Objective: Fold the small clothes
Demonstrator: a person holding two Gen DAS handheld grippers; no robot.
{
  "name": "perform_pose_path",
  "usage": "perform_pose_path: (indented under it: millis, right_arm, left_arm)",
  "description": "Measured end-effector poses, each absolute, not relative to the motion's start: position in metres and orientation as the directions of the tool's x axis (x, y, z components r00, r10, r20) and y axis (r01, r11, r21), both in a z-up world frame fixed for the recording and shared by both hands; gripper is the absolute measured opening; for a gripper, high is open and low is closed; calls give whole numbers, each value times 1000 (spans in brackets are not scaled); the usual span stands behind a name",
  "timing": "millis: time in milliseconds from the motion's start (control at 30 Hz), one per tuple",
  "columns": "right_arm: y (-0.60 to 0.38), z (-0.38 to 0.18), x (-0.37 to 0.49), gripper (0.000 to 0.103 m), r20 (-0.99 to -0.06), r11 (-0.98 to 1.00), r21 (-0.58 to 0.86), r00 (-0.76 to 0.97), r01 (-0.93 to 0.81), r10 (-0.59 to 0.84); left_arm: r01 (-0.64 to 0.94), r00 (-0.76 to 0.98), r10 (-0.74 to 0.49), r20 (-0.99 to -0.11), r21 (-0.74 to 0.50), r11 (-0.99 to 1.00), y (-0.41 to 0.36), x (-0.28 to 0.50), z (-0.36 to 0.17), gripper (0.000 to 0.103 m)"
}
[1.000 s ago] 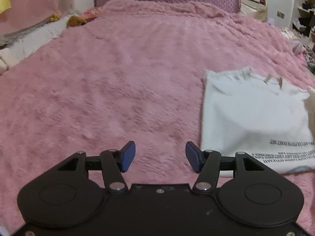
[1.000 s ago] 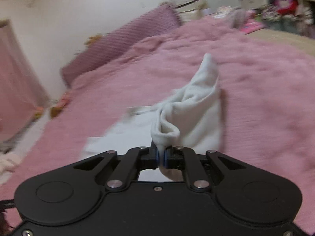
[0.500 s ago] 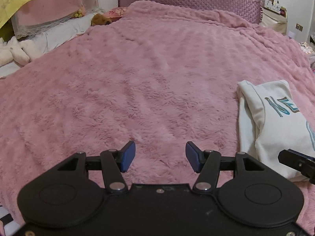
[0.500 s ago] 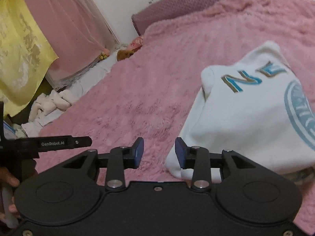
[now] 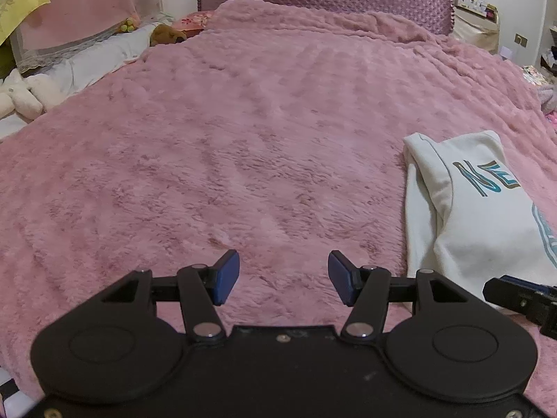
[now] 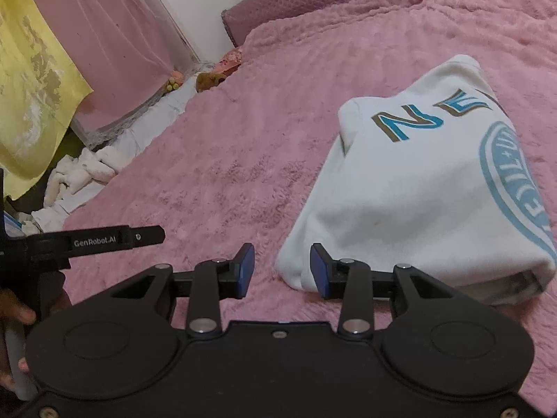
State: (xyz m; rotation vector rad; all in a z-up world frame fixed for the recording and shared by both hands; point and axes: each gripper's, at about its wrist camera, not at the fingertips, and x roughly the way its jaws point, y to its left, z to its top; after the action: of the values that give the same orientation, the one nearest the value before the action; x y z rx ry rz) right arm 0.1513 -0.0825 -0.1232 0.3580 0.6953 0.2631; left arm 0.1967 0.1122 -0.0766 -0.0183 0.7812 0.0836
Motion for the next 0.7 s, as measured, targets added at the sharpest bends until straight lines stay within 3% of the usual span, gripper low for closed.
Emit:
perform_pose_path:
  millis: [700]
  right_arm:
    - [-93,-122,131,34,-591,910,395,724,-127,357]
  left_arm:
    - [-50,702,62,-709,38,998,83,191,-73,58]
